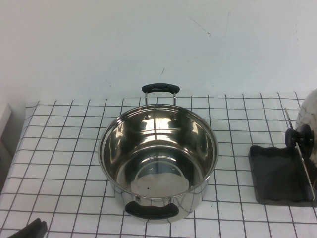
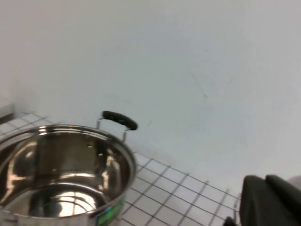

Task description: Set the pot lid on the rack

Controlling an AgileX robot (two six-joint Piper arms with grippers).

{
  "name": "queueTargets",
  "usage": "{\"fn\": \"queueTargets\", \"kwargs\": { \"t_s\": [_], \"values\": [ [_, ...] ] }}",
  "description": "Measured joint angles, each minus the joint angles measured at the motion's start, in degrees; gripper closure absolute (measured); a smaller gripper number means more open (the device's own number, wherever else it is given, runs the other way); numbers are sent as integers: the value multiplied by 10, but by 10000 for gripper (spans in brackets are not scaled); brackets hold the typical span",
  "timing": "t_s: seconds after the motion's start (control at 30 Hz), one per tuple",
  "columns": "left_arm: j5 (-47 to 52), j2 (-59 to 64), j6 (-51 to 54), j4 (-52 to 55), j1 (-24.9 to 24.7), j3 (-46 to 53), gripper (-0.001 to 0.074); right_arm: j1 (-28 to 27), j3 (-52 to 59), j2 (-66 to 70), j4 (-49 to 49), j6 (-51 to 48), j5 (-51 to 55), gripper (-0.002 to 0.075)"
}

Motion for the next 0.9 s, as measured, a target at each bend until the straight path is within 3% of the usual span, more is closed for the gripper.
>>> {"fn": "queueTargets", "kwargs": {
  "t_s": [0.47, 0.53, 0.6, 0.7, 0.8, 0.9],
  "values": [
    [-55, 0, -2, 7, 0, 0, 737, 0, 147, -62, -60, 7, -222, 727],
    [-56, 0, -2, 7, 0, 0, 737, 0, 162, -67, -192, 95, -249, 728],
    [-58, 0, -2, 7, 0, 0, 737, 0, 174, -70, -381, 294, -253, 728],
    [-58, 0, -2, 7, 0, 0, 737, 0, 189, -72, -583, 574, -226, 728],
    [-58, 0, -2, 7, 0, 0, 737, 0, 222, -87, -654, 662, -214, 728],
    [-58, 0, -2, 7, 0, 0, 737, 0, 253, -113, -664, 688, -218, 728]
  ]
}}
